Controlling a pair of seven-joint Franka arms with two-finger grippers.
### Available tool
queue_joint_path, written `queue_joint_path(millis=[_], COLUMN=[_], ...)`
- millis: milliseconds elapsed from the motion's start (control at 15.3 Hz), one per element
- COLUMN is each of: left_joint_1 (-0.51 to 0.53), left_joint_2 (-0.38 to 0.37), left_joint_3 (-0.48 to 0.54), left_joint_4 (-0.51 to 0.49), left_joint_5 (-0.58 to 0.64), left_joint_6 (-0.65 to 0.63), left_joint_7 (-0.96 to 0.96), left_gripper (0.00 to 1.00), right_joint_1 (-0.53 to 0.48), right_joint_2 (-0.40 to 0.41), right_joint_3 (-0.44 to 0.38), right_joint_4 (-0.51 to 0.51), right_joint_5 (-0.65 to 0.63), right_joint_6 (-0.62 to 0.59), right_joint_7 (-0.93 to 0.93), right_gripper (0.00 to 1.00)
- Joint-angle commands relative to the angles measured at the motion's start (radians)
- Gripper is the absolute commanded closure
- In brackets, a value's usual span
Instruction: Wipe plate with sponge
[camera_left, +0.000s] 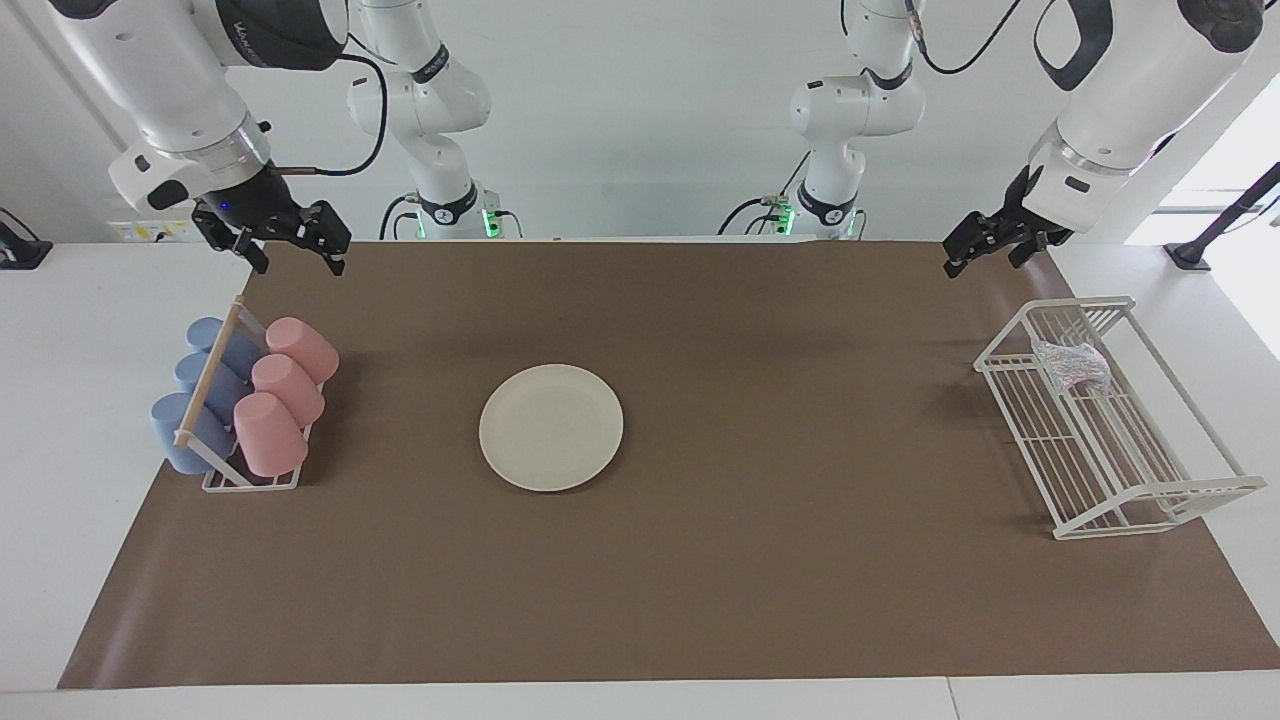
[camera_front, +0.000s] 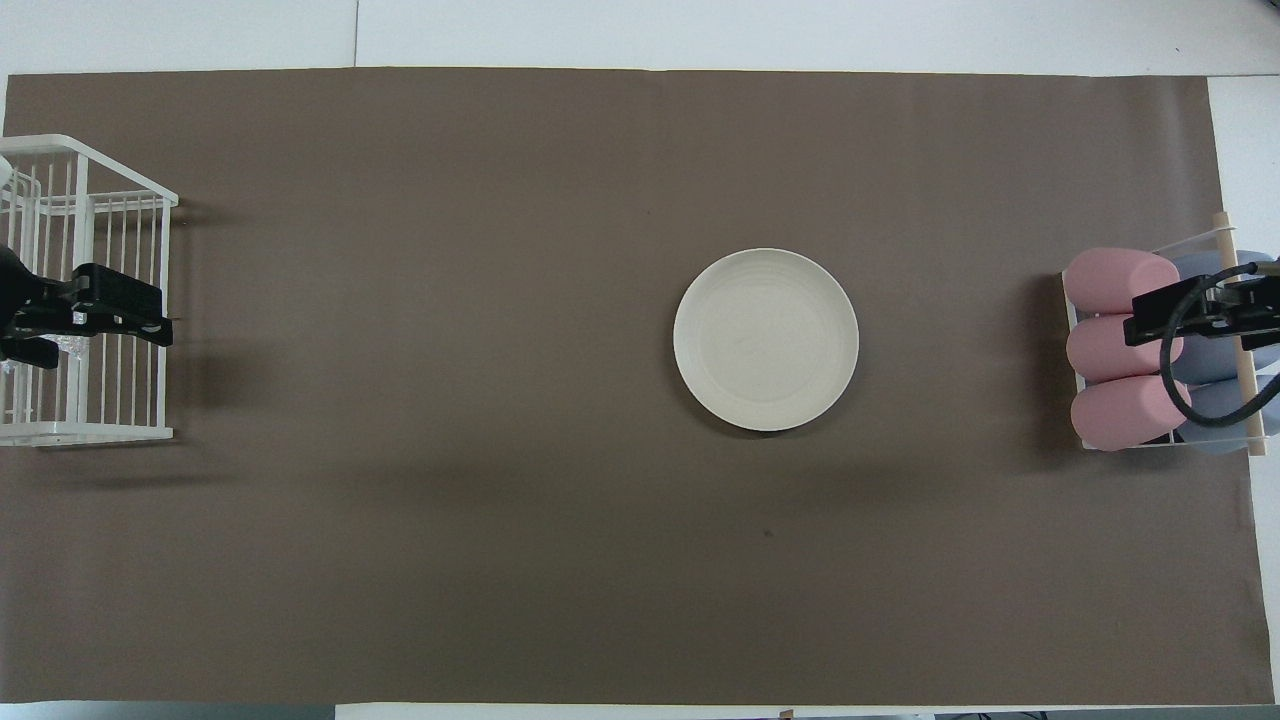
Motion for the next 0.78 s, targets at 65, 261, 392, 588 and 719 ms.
queue_joint_path(millis=[65,261,392,588,719], left_joint_1=[-0.02,-0.063,-0.092,-0.128,-0.126], left_joint_2=[-0.036,0.001,0.07,0.184,0.228], left_joint_3=[0.001,0.001,0.001,0.001,0.001], left_joint_4=[-0.063,-0.103,-0.117,-0.112,-0.112], left_joint_5=[0.051,0.205,0.343,0.573,0.685], left_joint_6=[0.044,0.073,0.092,0.104,0.122], left_joint_7=[-0.097,-0.097,-0.1,-0.104,-0.104], left_gripper=[0.0,0.0,0.0,0.0,0.0], right_joint_1=[0.002,0.002,0.002,0.002,0.004], right_joint_2=[-0.01,-0.01,-0.01,-0.01,-0.01], right_joint_3=[-0.001,0.001,0.001,0.001,0.002], right_joint_4=[-0.007,-0.007,-0.007,-0.007,-0.007], right_joint_5=[0.0,0.0,0.0,0.0,0.0], right_joint_6=[-0.003,-0.003,-0.003,-0.004,-0.003], right_joint_7=[0.018,0.02,0.02,0.021,0.033], right_gripper=[0.0,0.0,0.0,0.0,0.0])
